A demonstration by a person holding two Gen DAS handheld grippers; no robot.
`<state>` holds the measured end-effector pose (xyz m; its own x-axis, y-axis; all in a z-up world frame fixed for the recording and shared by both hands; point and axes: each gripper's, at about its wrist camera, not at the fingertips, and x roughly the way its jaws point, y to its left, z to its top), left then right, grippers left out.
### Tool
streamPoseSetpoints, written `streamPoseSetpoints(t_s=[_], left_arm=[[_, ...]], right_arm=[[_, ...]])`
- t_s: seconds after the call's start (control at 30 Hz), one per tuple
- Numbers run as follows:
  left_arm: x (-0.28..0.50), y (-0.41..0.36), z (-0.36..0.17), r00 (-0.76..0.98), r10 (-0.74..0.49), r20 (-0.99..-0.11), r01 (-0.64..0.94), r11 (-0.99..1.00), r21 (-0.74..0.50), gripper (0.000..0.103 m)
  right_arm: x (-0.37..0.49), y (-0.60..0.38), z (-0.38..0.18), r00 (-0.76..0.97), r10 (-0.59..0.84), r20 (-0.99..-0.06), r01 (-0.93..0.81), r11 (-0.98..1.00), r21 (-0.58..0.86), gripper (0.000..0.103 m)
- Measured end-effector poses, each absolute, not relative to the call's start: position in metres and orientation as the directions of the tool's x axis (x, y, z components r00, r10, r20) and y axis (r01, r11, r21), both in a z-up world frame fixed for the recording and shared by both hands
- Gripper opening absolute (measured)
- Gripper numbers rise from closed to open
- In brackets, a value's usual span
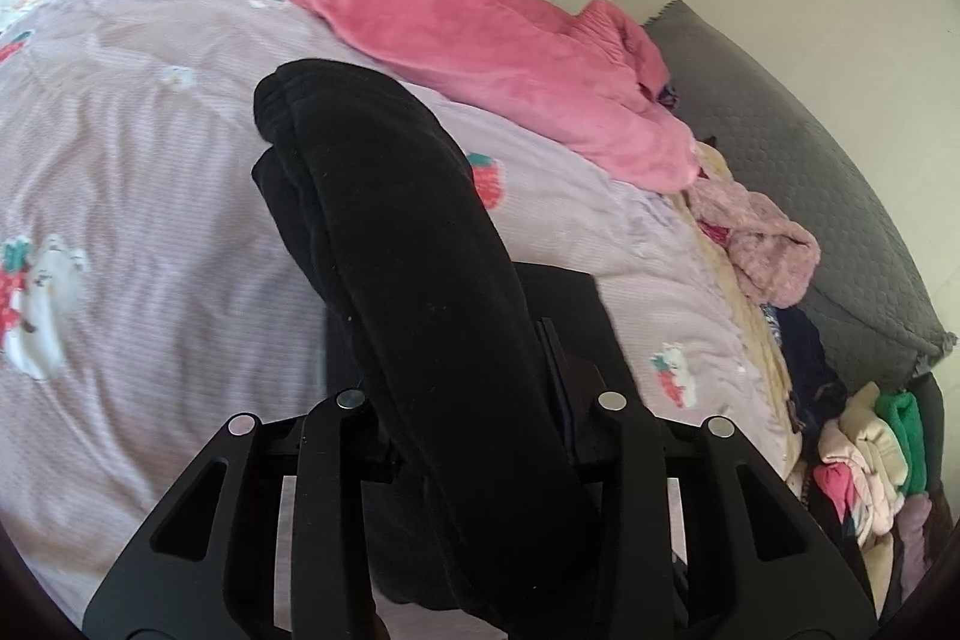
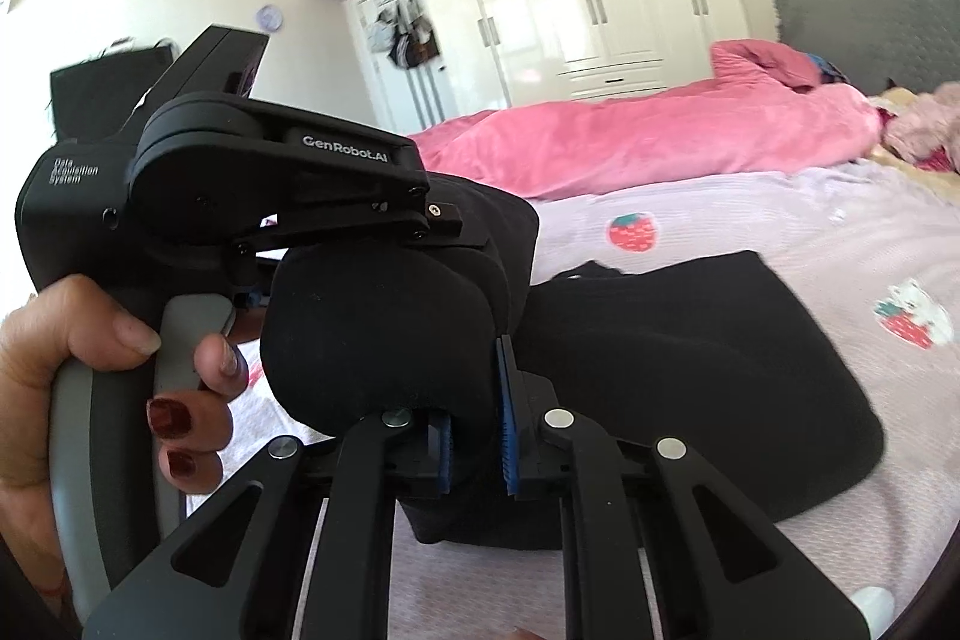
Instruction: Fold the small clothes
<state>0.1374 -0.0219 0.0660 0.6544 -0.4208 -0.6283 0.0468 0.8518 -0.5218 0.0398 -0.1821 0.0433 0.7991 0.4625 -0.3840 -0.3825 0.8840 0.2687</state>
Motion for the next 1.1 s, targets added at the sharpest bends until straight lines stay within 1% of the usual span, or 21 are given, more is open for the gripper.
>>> streamPoseSetpoints(t_s=[0.23,0.47,0.5,0.57,0.6,0.63,0.7,0.77,0.8,0.87,0.9,0.93,1.0,1.07,1.1], left_arm=[[0.148,-0.072,0.062,0.624,-0.464,-0.629,0.101,0.846,-0.523,0.026],[0.159,-0.113,0.048,0.588,-0.479,-0.651,0.137,0.853,-0.504,0.026],[0.161,-0.118,0.045,0.584,-0.48,-0.655,0.143,0.855,-0.499,0.028],[0.163,-0.123,0.041,0.575,-0.492,-0.654,0.15,0.849,-0.506,0.04],[0.162,-0.122,0.041,0.575,-0.511,-0.639,0.154,0.835,-0.528,0.055],[0.161,-0.12,0.043,0.584,-0.526,-0.618,0.161,0.822,-0.547,0.061],[0.157,-0.116,0.052,0.616,-0.524,-0.588,0.178,0.82,-0.544,0.061],[0.151,-0.109,0.062,0.657,-0.498,-0.566,0.181,0.833,-0.522,0.061],[0.149,-0.106,0.065,0.667,-0.48,-0.57,0.175,0.845,-0.505,0.061],[0.146,-0.101,0.068,0.684,-0.414,-0.6,0.147,0.884,-0.443,0.061],[0.146,-0.099,0.066,0.685,-0.368,-0.629,0.126,0.91,-0.395,0.061],[0.146,-0.098,0.064,0.682,-0.338,-0.649,0.113,0.925,-0.363,0.061],[0.146,-0.094,0.055,0.662,-0.286,-0.693,0.089,0.948,-0.305,0.061],[0.146,-0.089,0.047,0.64,-0.265,-0.721,0.082,0.957,-0.28,0.061],[0.147,-0.086,0.044,0.63,-0.257,-0.733,0.08,0.96,-0.268,0.061]], right_arm=[[0.04,-0.226,0.037,0.82,0.419,-0.391,-0.3,0.895,0.33,0.009],[0.04,-0.256,0.026,0.824,0.383,-0.418,-0.226,0.898,0.377,0.009],[0.04,-0.26,0.022,0.819,0.381,-0.429,-0.214,0.896,0.389,0.009],[0.042,-0.265,0.016,0.81,0.38,-0.447,-0.195,0.893,0.405,0.009],[0.045,-0.268,0.012,0.802,0.375,-0.465,-0.179,0.893,0.413,0.009],[0.047,-0.271,0.007,0.795,0.371,-0.48,-0.16,0.891,0.424,0.01],[0.052,-0.28,-0.003,0.778,0.379,-0.501,-0.119,0.872,0.475,0.011],[0.053,-0.289,-0.01,0.769,0.388,-0.508,-0.084,0.849,0.522,0.015],[0.053,-0.294,-0.013,0.765,0.39,-0.511,-0.063,0.837,0.544,0.018],[0.055,-0.299,-0.017,0.761,0.403,-0.509,-0.045,0.815,0.578,0.02],[0.054,-0.303,-0.018,0.759,0.411,-0.505,-0.037,0.801,0.597,0.022],[0.052,-0.305,-0.018,0.76,0.413,-0.503,-0.029,0.794,0.608,0.029],[0.048,-0.311,-0.016,0.764,0.421,-0.488,-0.027,0.777,0.629,0.034],[0.05,-0.319,-0.012,0.771,0.43,-0.469,-0.027,0.759,0.651,0.044],[0.048,-0.324,-0.01,0.777,0.44,-0.451,-0.033,0.743,0.668,0.056]])
